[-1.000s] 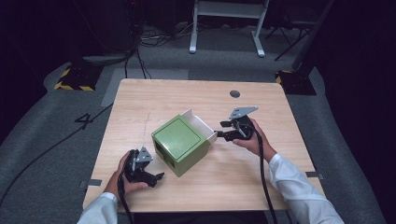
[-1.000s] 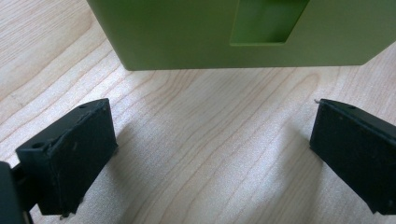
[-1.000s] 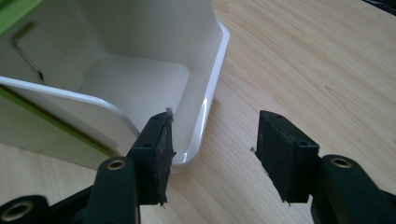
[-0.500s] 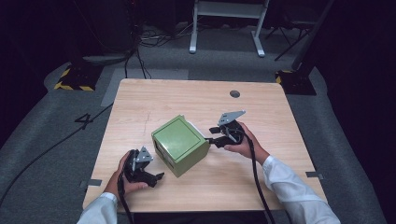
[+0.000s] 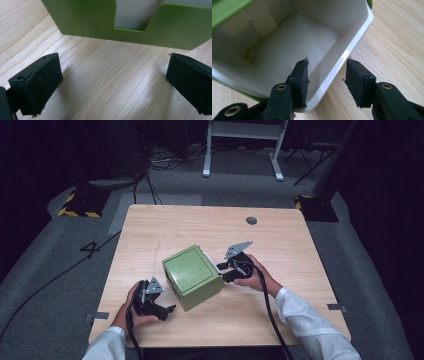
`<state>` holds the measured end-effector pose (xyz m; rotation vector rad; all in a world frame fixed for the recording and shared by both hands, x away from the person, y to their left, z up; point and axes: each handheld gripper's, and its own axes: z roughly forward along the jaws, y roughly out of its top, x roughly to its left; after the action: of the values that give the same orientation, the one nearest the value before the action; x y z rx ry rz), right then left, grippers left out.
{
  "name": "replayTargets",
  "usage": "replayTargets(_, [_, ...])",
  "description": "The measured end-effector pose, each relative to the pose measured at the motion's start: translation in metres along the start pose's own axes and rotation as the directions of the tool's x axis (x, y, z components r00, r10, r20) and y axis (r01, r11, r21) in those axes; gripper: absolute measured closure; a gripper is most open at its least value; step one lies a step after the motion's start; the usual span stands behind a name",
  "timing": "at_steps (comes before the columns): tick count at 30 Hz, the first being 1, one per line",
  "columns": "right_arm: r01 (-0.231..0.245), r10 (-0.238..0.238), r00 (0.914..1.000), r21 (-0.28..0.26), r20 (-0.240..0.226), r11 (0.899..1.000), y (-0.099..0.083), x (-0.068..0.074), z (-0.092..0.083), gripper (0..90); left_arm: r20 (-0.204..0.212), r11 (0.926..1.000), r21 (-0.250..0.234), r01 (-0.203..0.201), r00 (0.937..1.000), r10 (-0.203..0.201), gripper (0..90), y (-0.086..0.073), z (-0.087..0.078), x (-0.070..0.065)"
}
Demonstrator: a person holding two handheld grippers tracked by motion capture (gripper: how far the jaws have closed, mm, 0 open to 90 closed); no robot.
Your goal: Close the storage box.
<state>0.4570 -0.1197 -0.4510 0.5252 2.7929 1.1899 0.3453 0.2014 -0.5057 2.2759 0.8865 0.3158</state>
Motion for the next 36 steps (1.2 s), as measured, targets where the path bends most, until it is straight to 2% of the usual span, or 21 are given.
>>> replayTargets(11, [0.015, -0.015, 0.9999, 0.008, 0.006, 1.0, 0.0, 0.003, 0.007, 54.1, 0.0, 1.0, 0.0, 0.0, 1.0, 0.0, 0.5, 0.0, 0.0, 0.0])
replayTargets(13, [0.024, -0.024, 0.9997, 0.009, 0.008, 1.0, 0.001, 0.003, 0.006, 50.8, 0.0, 1.0, -0.001, 0.0, 1.0, 0.0, 0.5, 0.0, 0.0, 0.0])
replayTargets(16, [0.043, -0.043, 0.9985, 0.002, 0.033, 0.999, 0.003, 0.003, 0.0, 46.8, 0.0, 1.0, -0.001, 0.0, 1.0, 0.0, 0.5, 0.0, 0.0, 0.0])
replayTargets(19, [0.035, -0.034, 0.9975, -0.009, 0.061, 0.999, 0.003, 0.0, -0.009, 42.2, 0.0, 1.0, 0.0, -0.001, 1.0, 0.001, 0.5, 0.0, 0.0, 0.0])
replayTargets(23, [0.034, -0.032, 0.9971, -0.031, 0.07, 0.999, 0.003, -0.003, -0.018, 40.6, 0.0, 1.0, -0.001, 0.0, 1.0, 0.0, 0.5, 0.0, 0.0, 0.0])
replayTargets(28, [0.065, -0.059, 0.9921, -0.054, 0.11, 0.996, 0.003, -0.002, -0.037, 34.9, 0.0, 1.0, 0.0, 0.0, 1.0, 0.0, 0.5, 0.0, 0.0, 0.0])
replayTargets(32, [0.092, -0.086, 0.9842, -0.033, 0.155, 0.995, 0.0, -0.002, -0.048, 28.0, 0.0, 1.0, 0.0, 0.0, 1.0, 0.0, 0.5, 0.0, 0.0, 0.0])
replayTargets(36, [0.113, -0.108, 0.9744, -0.018, 0.198, 0.993, -0.004, 0.0, -0.059, 24.9, 0.0, 1.0, -0.001, 0.0, 1.0, 0.0, 0.5, 0.0, 0.0, 0.0])
